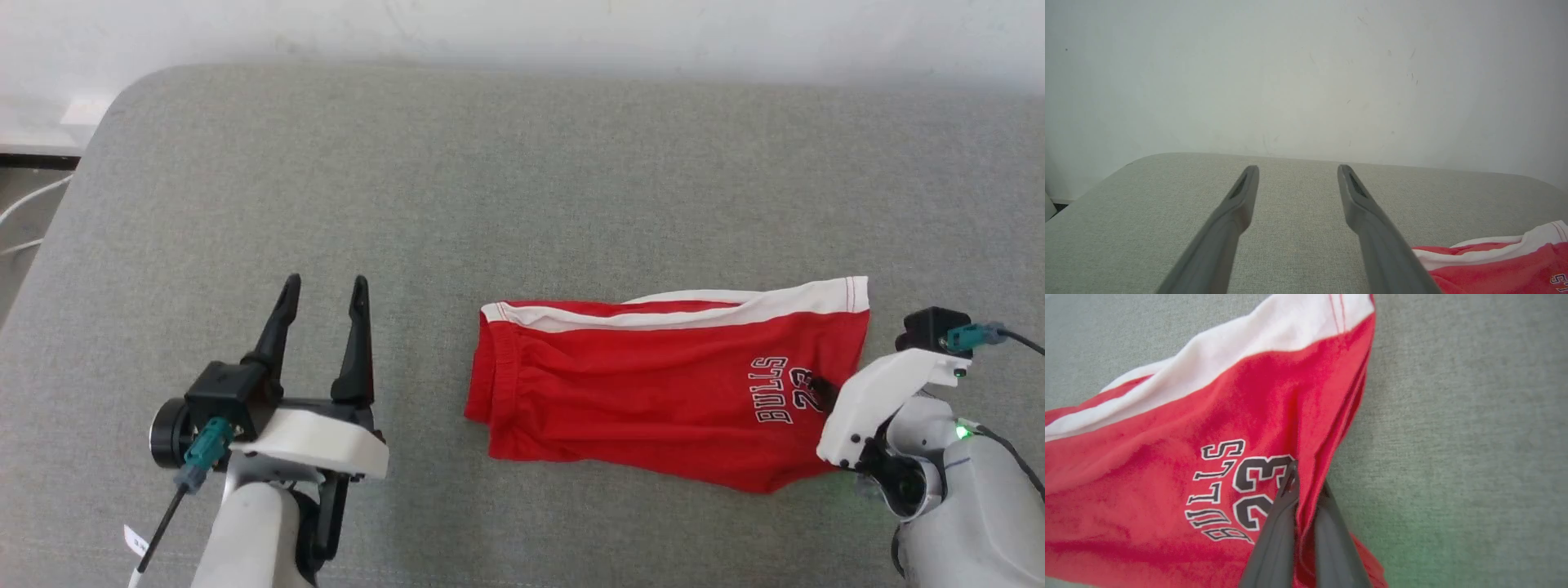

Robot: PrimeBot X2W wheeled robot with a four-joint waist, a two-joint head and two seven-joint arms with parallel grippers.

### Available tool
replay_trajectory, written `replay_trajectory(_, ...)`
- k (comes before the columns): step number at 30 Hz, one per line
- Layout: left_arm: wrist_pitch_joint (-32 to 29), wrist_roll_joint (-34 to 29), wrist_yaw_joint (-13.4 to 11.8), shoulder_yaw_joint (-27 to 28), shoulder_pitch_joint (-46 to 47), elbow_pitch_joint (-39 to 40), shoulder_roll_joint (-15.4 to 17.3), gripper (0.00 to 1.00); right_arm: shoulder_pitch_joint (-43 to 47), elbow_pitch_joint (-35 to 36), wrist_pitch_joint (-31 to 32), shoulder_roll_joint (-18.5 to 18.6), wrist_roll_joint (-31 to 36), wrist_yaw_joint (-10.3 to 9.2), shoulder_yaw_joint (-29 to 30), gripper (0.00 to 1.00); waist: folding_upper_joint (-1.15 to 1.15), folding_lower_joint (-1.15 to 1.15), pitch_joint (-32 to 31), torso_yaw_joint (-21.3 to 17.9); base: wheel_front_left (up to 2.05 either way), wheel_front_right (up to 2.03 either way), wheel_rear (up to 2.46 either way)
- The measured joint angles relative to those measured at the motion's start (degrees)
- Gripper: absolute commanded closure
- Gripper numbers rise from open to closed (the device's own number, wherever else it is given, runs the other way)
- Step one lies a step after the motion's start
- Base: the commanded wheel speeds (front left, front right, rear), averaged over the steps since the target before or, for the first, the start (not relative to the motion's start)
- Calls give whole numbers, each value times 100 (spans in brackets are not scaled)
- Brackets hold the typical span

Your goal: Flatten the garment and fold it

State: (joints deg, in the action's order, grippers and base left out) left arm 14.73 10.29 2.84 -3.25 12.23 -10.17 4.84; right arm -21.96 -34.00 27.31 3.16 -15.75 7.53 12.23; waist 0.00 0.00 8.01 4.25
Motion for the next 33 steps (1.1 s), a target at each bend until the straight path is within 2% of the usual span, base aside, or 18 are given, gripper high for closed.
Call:
replay_trajectory(8, 0, -91, 114, 76, -101, -82, -94, 0, 235, 328, -472, -14, 842, 1, 610, 100, 0, 0, -130, -45, 0, 0, 0)
replay_trajectory(13, 0, -125, 161, 91, -131, -115, -115, 0, 424, 834, -567, 67, 1580, 1, 1066, 100, 0, 0, -118, -37, 0, 0, 0)
replay_trajectory(16, 0, -129, 168, 98, -131, -123, -126, 0, 515, 1234, -536, 57, 1803, 1, 1035, 100, 0, 0, -95, -34, 0, 0, 0)
replay_trajectory(21, 0, -185, 196, 115, -132, -140, -148, 0, 720, 2247, -171, 27, 1759, 1, 381, 100, 0, 0, -77, -55, 0, 0, 0)
replay_trajectory(27, 0, -200, 223, 120, -131, -149, -159, 0, 1134, 3825, 747, 7, 1499, 0, -922, 100, 0, 0, -79, -34, 0, 0, 0)
replay_trajectory(30, 0, -243, 256, 102, -127, -158, -163, 0, 1168, 4222, 1145, 42, 1452, 1, -1642, 100, 1, 0, -48, -5, 0, 0, 0)
replay_trajectory(33, 0, -243, 267, 84, -107, -166, -165, 0, 1092, 4256, 1380, 142, 1406, 1, -2239, 100, 1, 0, 7, 38, 0, 0, 0)
